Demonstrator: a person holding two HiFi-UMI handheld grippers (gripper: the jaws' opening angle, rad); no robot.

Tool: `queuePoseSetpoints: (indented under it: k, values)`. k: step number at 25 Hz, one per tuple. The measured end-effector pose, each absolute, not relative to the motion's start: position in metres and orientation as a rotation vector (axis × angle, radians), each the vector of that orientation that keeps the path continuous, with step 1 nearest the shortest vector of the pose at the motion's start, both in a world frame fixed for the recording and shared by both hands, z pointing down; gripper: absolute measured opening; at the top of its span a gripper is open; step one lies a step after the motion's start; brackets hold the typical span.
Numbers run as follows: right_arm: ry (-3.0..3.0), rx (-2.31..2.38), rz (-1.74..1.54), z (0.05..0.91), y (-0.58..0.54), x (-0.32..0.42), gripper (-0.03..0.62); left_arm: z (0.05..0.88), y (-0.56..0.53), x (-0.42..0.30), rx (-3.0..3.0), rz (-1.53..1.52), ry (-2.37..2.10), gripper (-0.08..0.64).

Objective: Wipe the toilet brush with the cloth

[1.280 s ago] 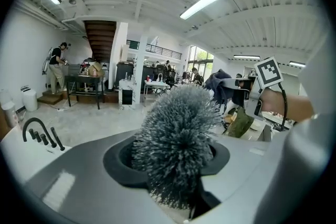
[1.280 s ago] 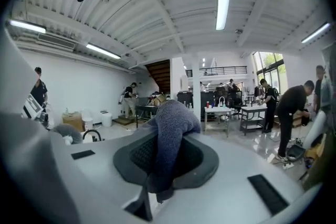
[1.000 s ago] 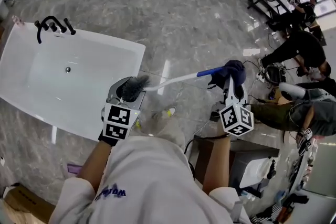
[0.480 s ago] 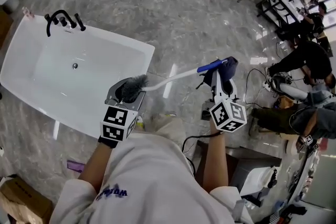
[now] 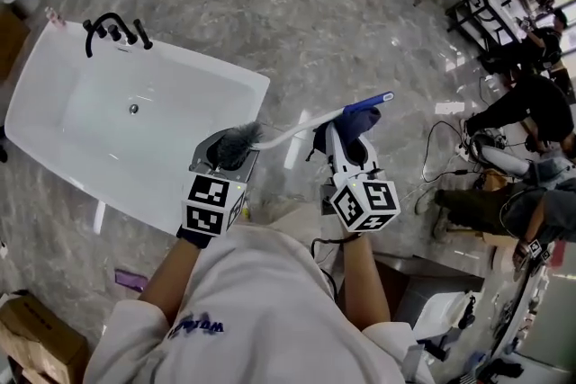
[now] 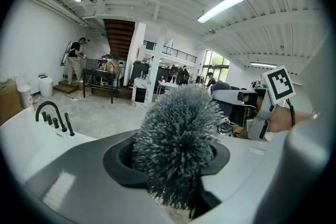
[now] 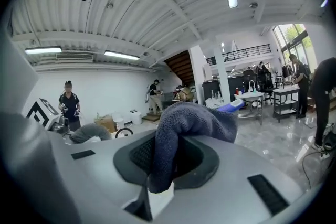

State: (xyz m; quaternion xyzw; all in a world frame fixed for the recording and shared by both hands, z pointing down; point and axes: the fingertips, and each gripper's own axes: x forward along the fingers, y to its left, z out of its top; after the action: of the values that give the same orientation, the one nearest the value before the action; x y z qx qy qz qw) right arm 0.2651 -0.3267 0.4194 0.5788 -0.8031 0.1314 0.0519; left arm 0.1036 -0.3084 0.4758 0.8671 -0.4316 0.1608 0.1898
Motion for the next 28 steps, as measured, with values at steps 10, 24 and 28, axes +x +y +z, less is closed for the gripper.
queuePoseSetpoints:
  k: [10,24,28]
  values:
    - [-2.580,1.395,0.354,0.429,-0.298,0.182,0.061,0.474,-0.310,0.110,2.409,0.454,-1.257,0.199]
    - [-2.559,1.228,-0.197,0.381,-0.269,0.129,0.060,0.453,-0.300,0.103,2.599,0.536,-1.407,0.193]
    - [-2.430,1.247,-0.232,0.393,-0.291,0.151,0.060,0.459,-0.294,0.108,2.555,0.475,-1.306,0.190]
